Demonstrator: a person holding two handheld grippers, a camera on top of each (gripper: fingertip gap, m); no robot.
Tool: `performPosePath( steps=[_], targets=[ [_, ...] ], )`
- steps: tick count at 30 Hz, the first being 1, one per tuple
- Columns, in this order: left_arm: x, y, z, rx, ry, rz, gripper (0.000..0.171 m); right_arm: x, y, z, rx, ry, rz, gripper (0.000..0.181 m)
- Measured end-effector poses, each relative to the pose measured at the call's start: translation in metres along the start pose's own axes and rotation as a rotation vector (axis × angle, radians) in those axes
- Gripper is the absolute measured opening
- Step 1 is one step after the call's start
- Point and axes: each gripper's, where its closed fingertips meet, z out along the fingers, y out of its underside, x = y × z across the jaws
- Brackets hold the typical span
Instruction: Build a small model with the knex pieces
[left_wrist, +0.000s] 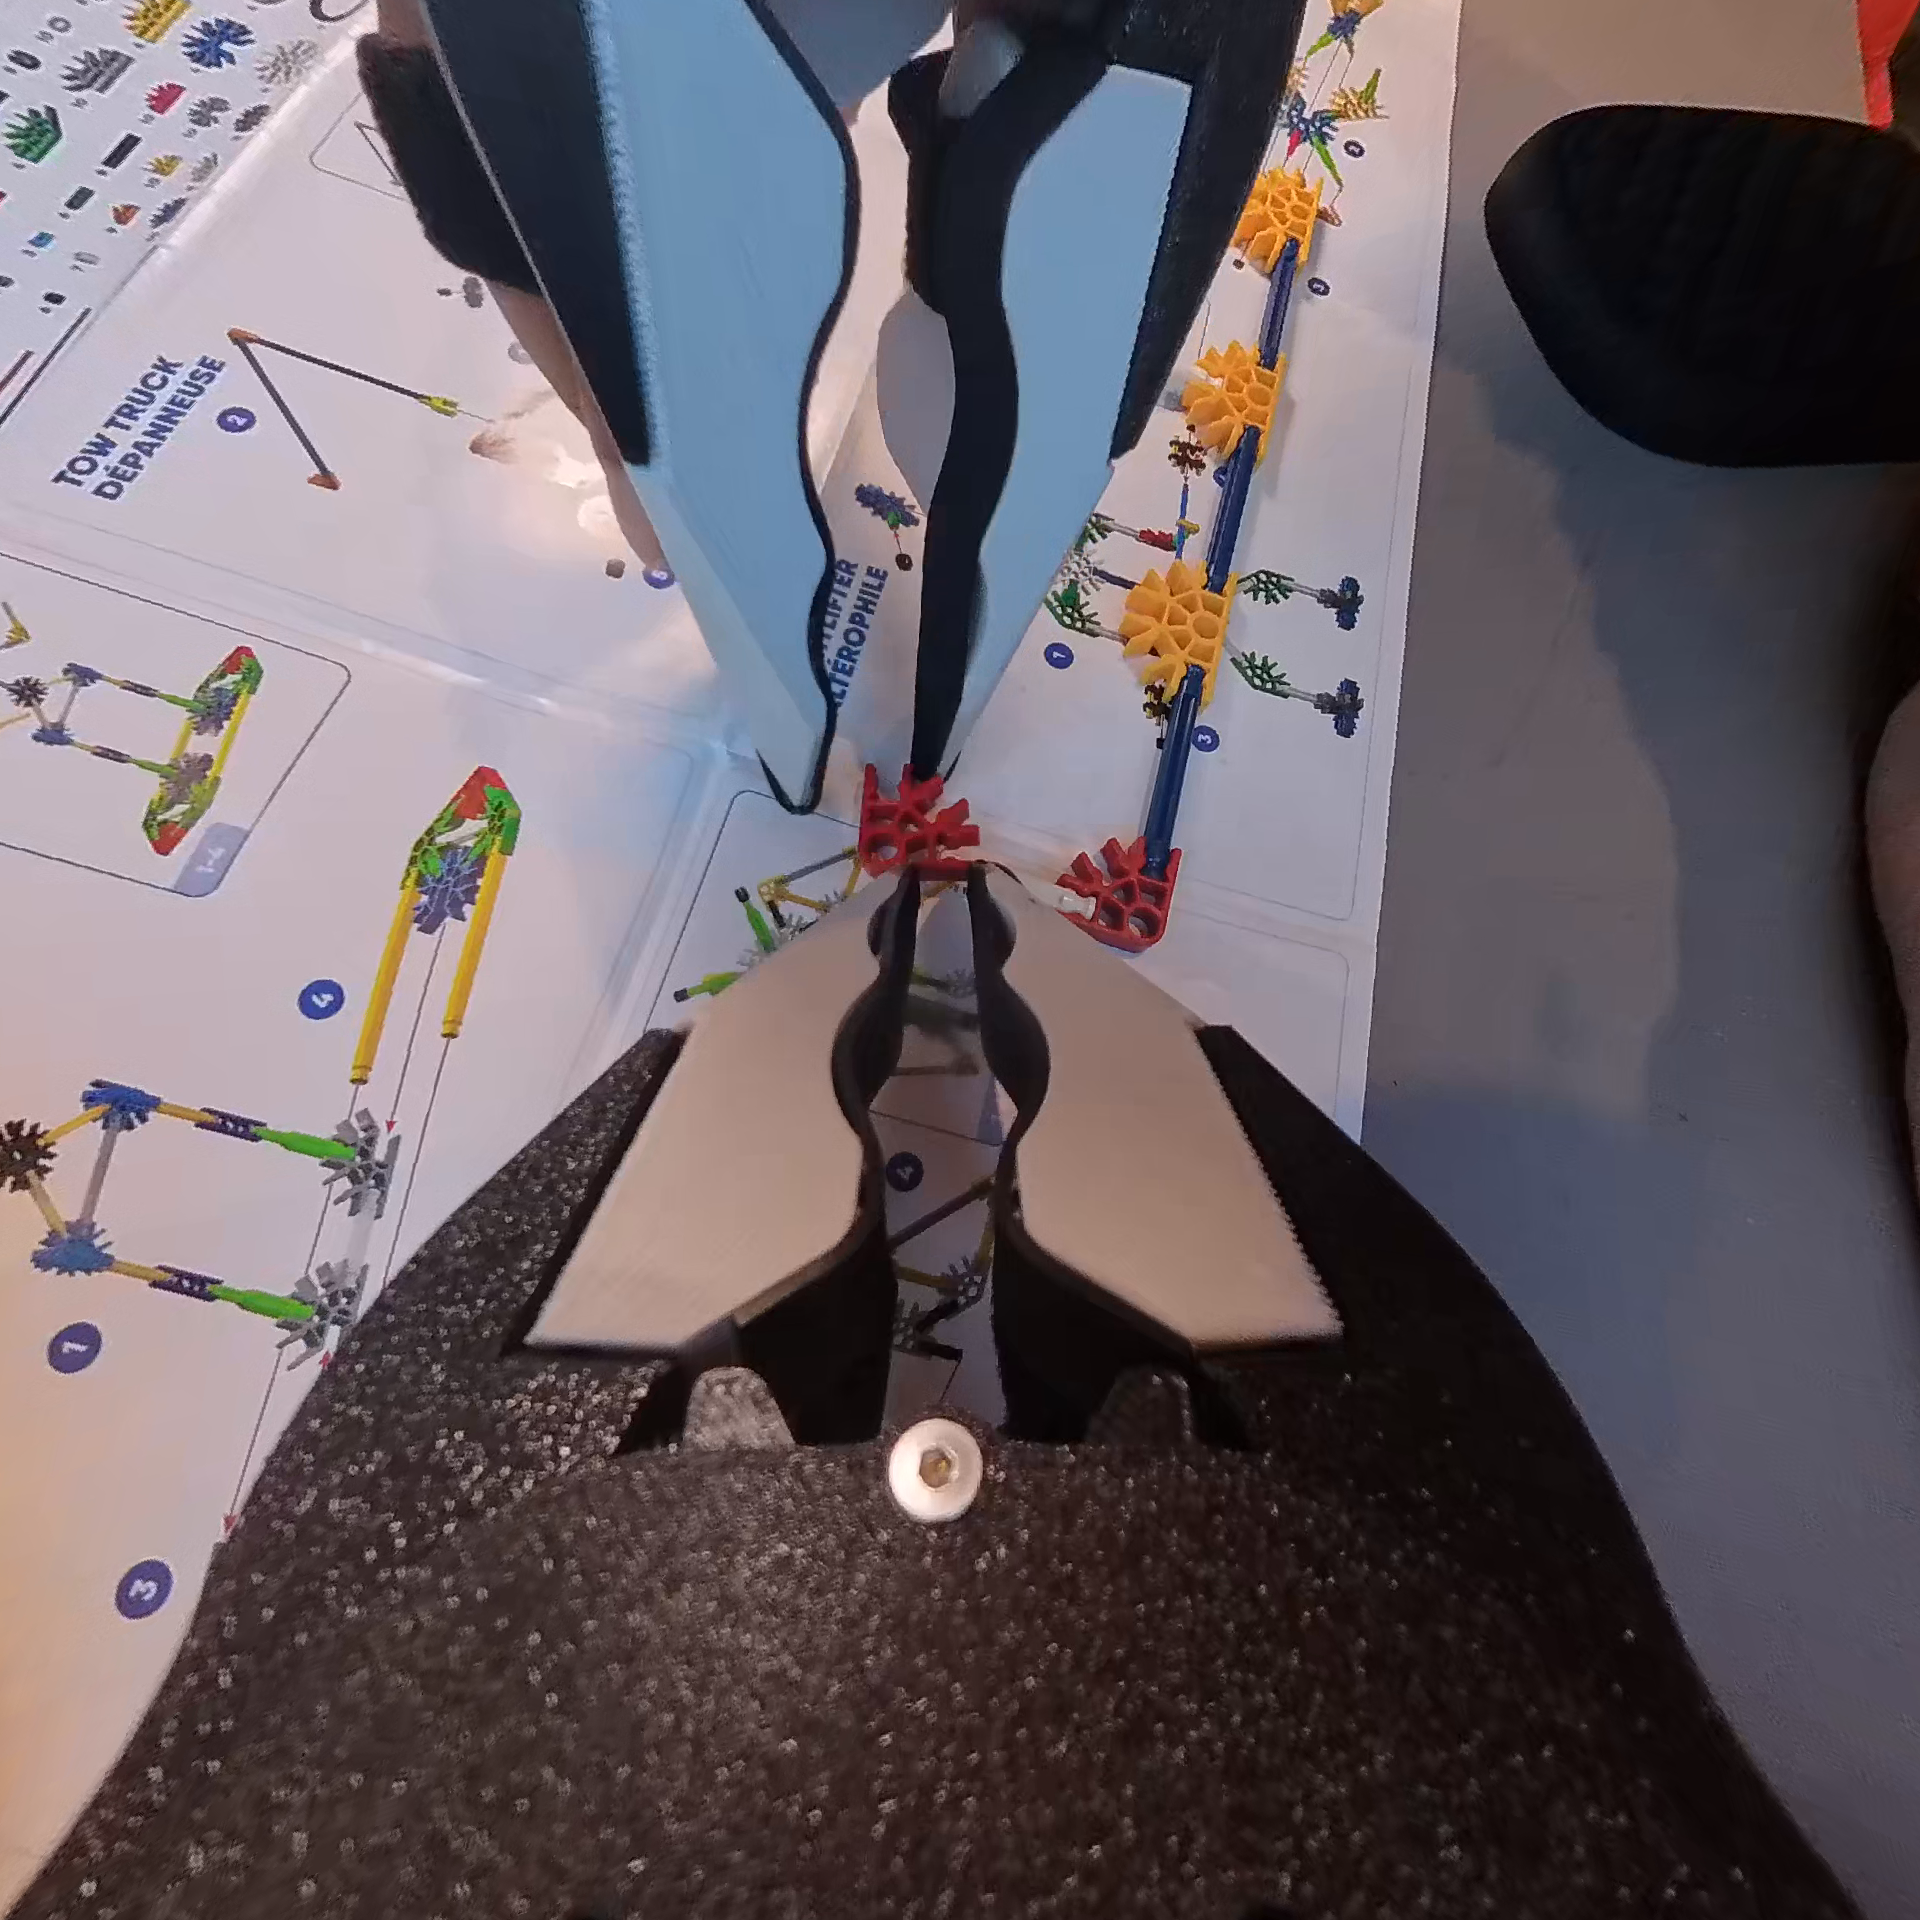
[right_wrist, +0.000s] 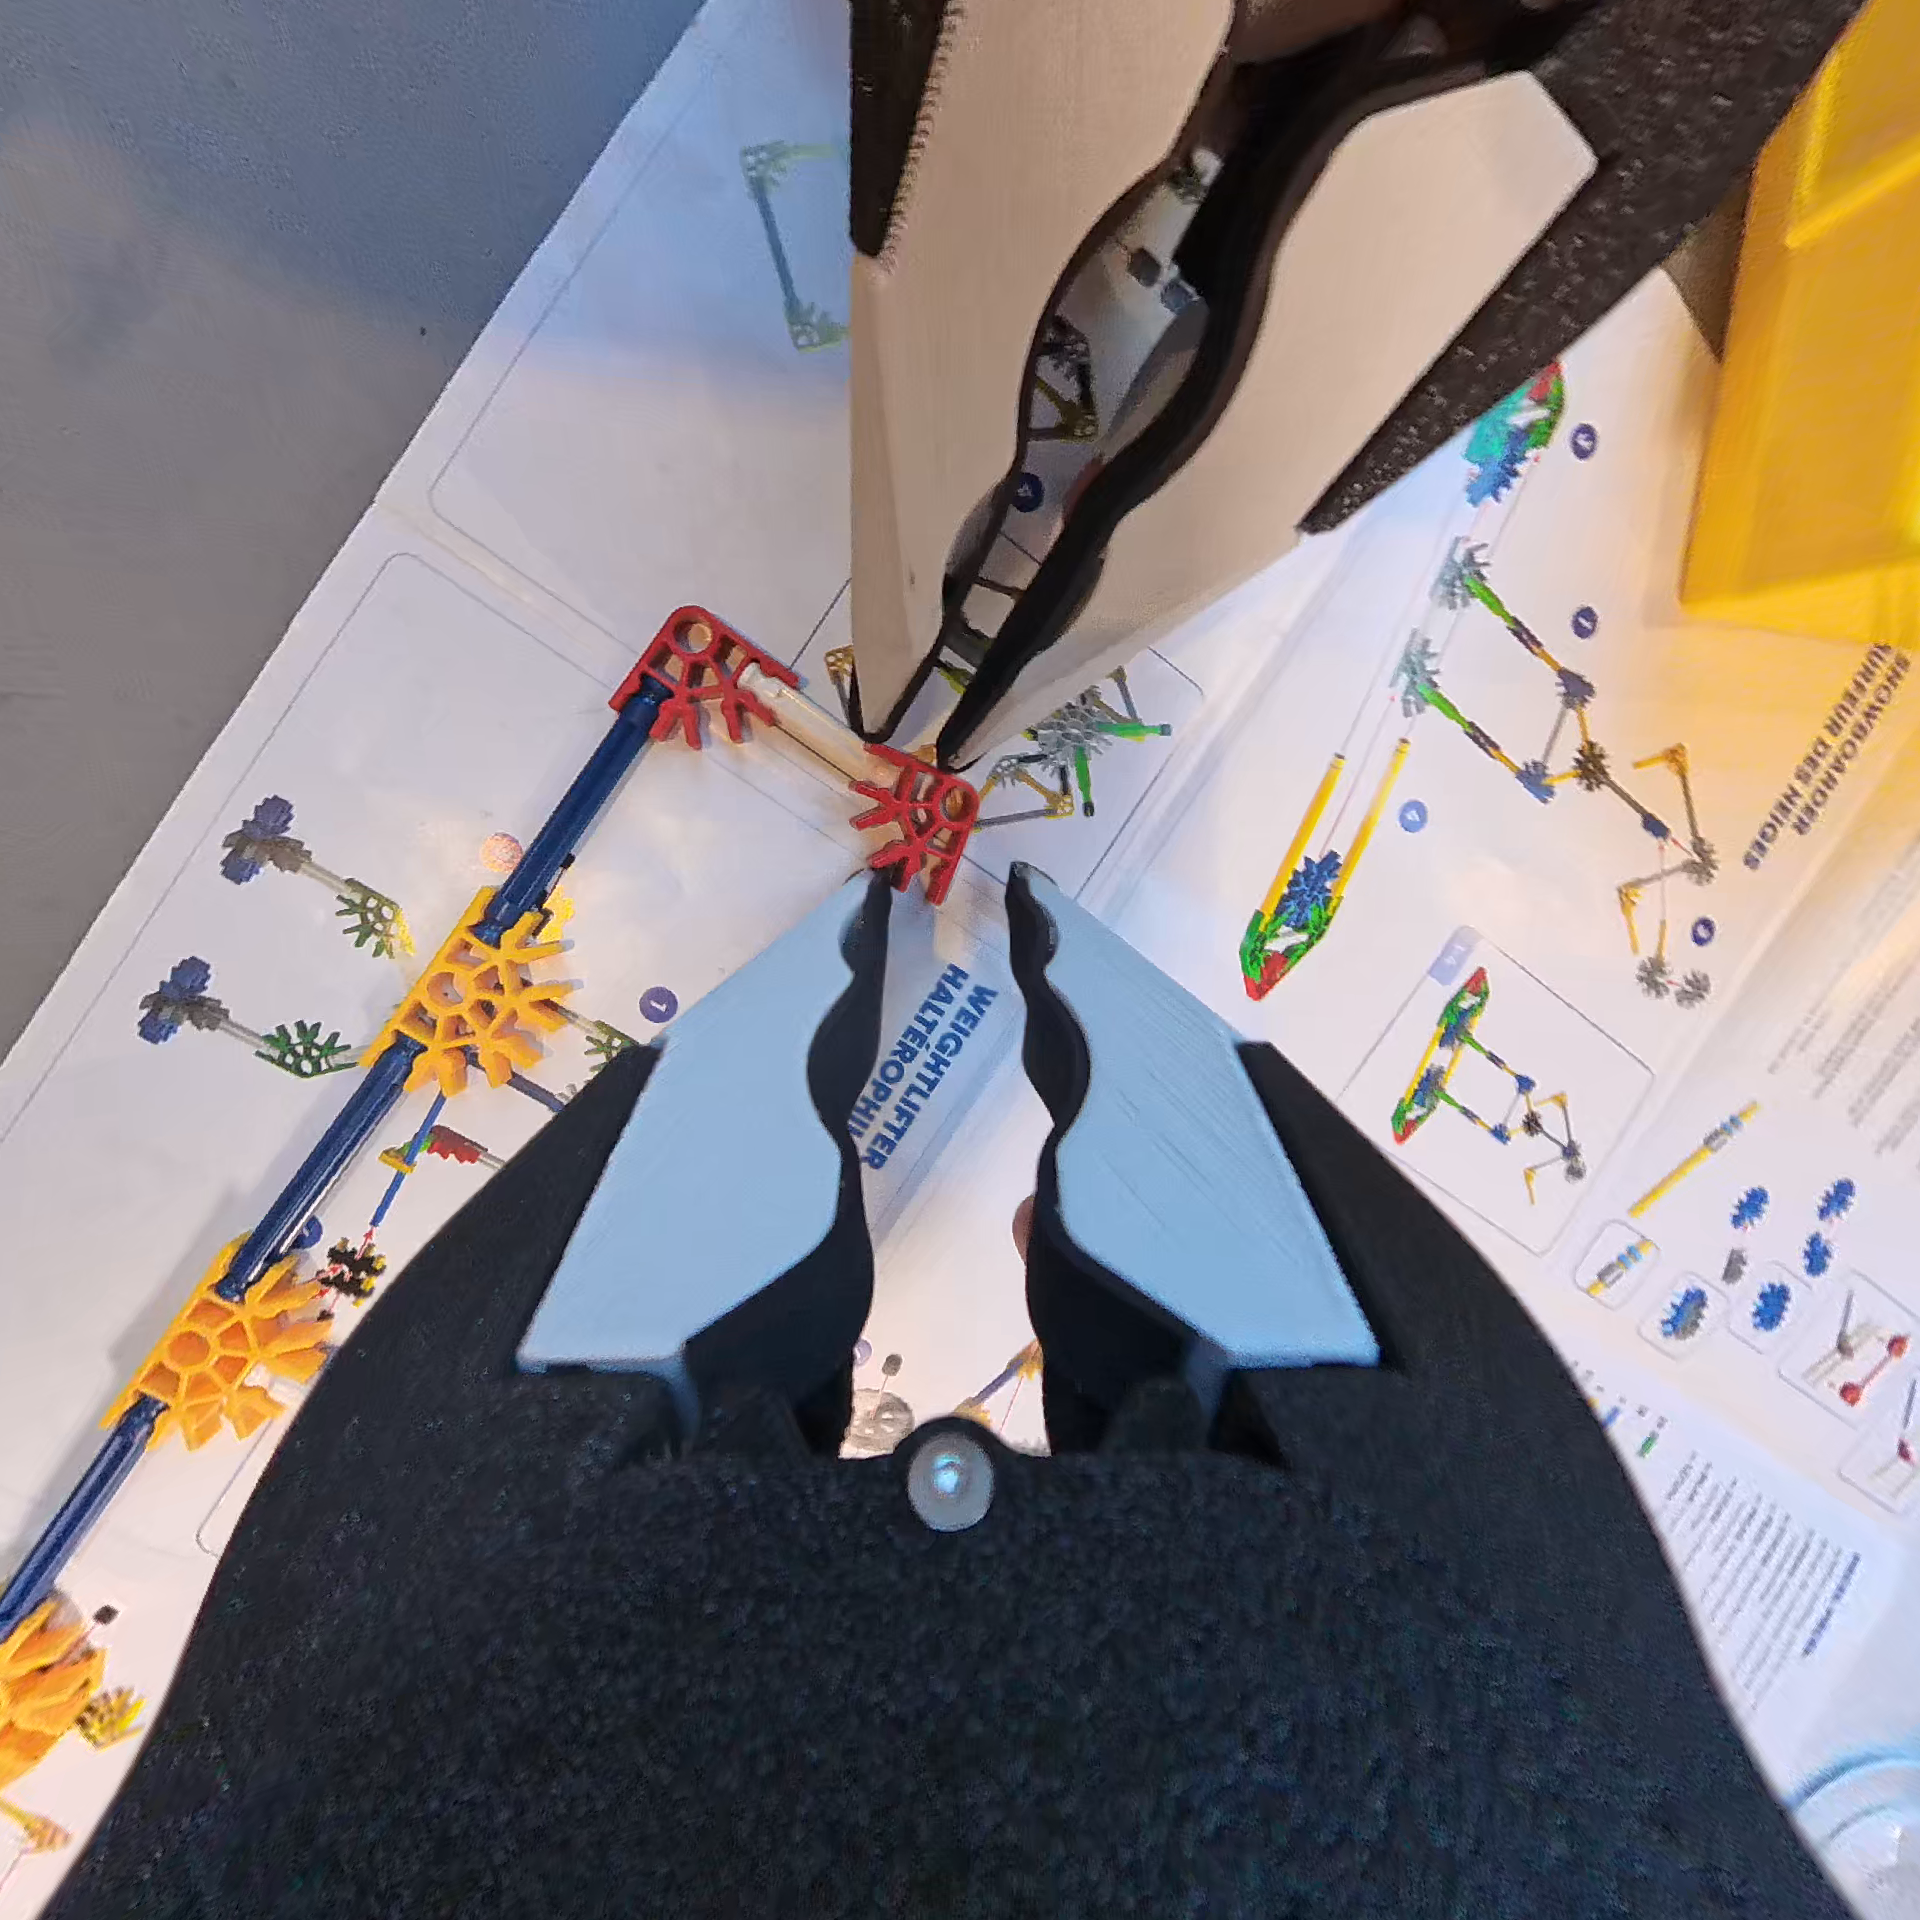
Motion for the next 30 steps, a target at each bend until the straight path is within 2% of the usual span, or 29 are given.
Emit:
performPosePath(
  steps=[7,9,11,15,25,30],
  targets=[
    [-0.006,-0.002,-0.007,0.015,-0.03,0.001,0.009,-0.008,0.0,-0.007,0.083,0.08,0.158,0.024],
    [-0.007,-0.005,-0.007,0.024,-0.038,0.0,0.016,-0.005,0.0,-0.007,0.103,0.125,0.224,0.024],
    [-0.005,-0.004,-0.003,0.011,-0.04,0.019,0.023,-0.006,0.001,-0.006,0.125,0.125,0.278,0.026],
    [-0.007,-0.002,0.003,-0.021,-0.07,0.07,0.02,-0.006,0.001,-0.001,0.165,0.096,0.361,0.026],
    [-0.008,0.003,0.001,-0.044,-0.071,0.098,0.014,-0.009,0.002,0.0,0.142,0.119,0.382,0.018],
    [-0.007,-0.001,-0.006,-0.007,-0.051,0.074,0.013,-0.008,-0.002,-0.006,0.164,0.116,0.392,0.019]
  ],
)
